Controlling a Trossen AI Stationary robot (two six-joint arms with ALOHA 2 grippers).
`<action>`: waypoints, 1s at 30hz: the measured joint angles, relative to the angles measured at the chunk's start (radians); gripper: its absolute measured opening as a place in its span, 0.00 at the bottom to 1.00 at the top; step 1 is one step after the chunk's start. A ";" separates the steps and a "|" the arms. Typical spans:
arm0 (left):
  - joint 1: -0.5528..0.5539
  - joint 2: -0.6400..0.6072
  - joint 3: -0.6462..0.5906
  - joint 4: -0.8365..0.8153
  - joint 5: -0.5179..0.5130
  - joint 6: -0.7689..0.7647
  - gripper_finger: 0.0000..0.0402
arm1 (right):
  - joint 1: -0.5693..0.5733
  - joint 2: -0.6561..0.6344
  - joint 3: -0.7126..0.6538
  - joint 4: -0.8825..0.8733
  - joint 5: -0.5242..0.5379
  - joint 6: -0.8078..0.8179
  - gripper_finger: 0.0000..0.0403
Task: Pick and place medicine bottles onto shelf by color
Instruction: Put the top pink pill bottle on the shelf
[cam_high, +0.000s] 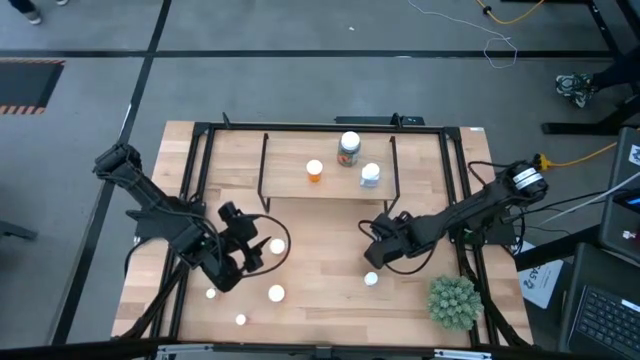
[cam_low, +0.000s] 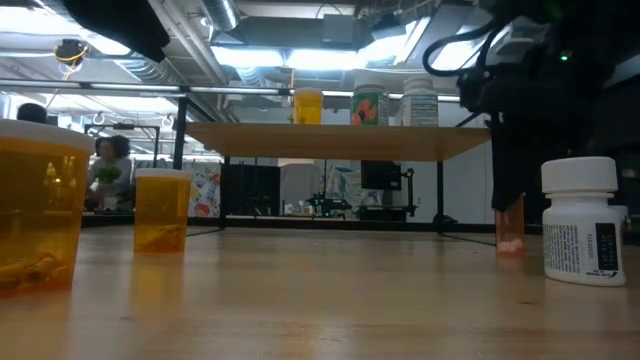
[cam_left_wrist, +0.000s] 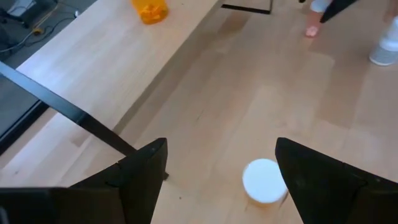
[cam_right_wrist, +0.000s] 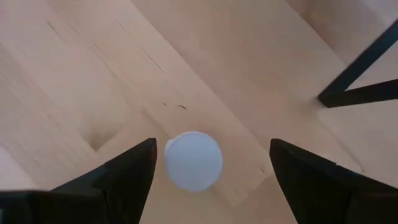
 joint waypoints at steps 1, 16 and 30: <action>0.007 0.000 0.000 0.000 0.000 0.000 0.74 | 0.000 0.005 0.000 0.003 0.000 0.002 0.78; 0.045 0.000 0.000 0.001 0.000 0.026 0.74 | 0.000 0.013 0.000 0.006 -0.002 0.046 0.40; 0.045 0.000 0.000 0.001 0.000 0.027 0.74 | -0.012 0.012 0.239 -0.042 -0.076 -0.234 0.30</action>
